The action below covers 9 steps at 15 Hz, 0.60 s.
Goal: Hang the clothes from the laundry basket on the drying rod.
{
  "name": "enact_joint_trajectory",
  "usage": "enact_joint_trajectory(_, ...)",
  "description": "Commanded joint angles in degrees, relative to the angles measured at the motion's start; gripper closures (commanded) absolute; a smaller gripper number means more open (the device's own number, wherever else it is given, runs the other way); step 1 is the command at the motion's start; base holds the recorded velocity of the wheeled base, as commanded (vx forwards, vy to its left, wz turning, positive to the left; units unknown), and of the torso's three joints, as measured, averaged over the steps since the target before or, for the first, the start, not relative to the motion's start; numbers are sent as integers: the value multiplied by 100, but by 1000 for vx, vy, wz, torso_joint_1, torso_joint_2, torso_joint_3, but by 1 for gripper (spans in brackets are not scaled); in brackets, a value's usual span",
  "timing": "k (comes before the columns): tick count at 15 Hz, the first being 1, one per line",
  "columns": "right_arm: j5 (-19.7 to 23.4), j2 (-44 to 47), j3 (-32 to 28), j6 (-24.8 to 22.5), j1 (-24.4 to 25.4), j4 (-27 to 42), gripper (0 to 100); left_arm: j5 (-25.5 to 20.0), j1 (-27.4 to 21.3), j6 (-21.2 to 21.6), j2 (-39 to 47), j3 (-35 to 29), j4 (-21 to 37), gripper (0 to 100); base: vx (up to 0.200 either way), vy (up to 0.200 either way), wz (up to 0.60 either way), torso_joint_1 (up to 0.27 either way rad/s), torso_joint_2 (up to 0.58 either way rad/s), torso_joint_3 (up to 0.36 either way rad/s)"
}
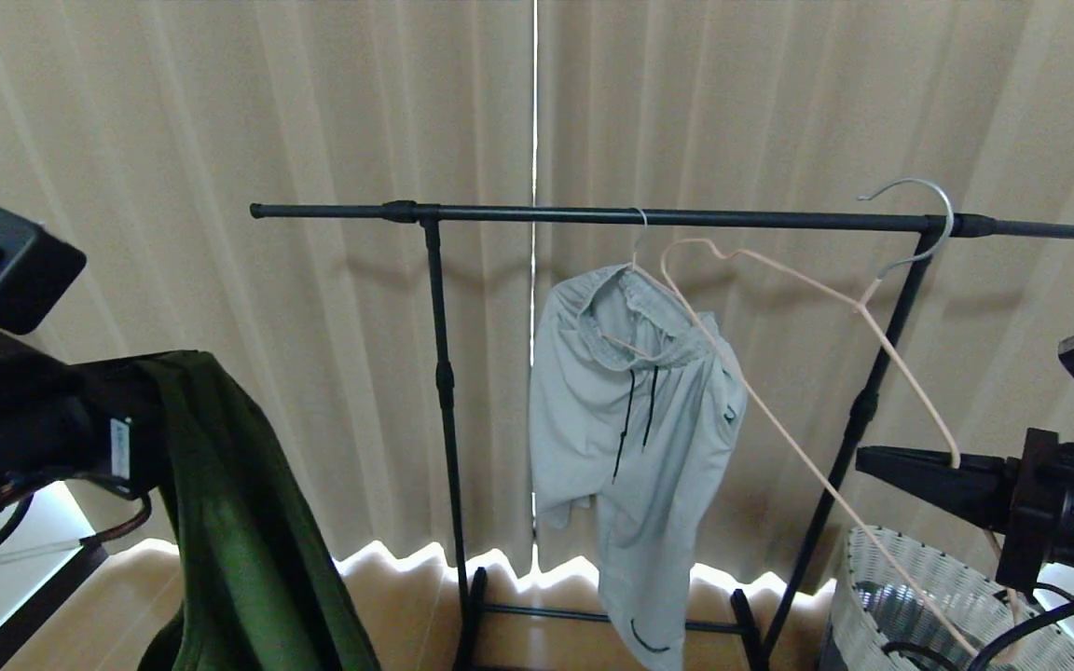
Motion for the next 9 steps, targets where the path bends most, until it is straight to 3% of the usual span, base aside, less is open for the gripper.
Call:
enact_joint_trajectory(1,3,-27,-99,2,690,166,100,592,-399,-326,830,-660,1,100,0,0,0,0,0,0)
enact_joint_trajectory(6,310,-115,-609,2,1771,1186,100,1498,-514,-475,2122,-2075,-8,100,0,0,0,0,0,0)
enact_joint_trajectory(9,363,-80,-750,2,2378,1335,100,1858,-610,-484,2588,-2567,-8,100,0,0,0,0,0,0)
